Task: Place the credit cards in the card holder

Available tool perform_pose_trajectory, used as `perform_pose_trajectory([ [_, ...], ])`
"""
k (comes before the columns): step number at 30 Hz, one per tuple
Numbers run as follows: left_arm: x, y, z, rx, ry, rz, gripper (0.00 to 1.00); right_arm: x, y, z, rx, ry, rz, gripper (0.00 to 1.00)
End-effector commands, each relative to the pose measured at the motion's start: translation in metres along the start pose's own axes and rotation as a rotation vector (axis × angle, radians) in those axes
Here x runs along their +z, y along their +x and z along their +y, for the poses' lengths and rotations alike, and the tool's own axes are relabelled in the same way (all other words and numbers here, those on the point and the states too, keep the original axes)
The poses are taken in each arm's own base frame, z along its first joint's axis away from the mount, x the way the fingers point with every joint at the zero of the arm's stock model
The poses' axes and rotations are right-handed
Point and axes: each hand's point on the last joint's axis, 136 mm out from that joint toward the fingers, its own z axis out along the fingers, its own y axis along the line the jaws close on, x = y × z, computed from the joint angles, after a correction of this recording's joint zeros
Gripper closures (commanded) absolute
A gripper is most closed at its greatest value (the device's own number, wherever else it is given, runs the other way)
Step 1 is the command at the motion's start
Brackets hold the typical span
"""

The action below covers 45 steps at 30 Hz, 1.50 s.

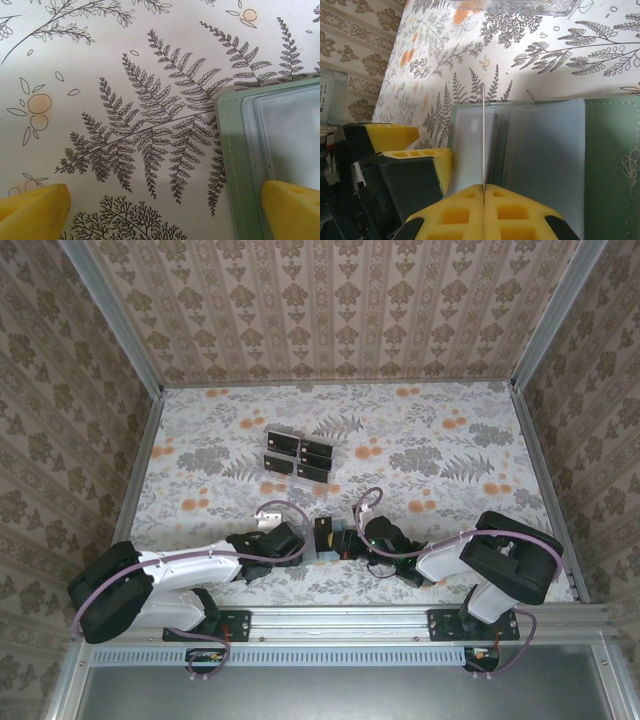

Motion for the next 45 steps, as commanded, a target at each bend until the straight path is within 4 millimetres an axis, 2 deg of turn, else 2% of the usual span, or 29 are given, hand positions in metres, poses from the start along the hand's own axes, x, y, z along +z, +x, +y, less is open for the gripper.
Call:
perform_pose_trajectory([
  [1,0.004,0.019,0.019,0.035,-0.067,0.045,0.00,0.000,0.001,0.002,0.006,-0.022,-0.009,1.00],
  [12,0.003,0.019,0.018,0.037,-0.065,0.042,0.00,-0.006,0.005,-0.008,0.013,-0.001,-0.014,1.00],
  [45,0.002,0.021,0.019,0.041,-0.073,0.046,0.00,0.000,0.027,-0.021,0.110,-0.032,0.038,1.00],
])
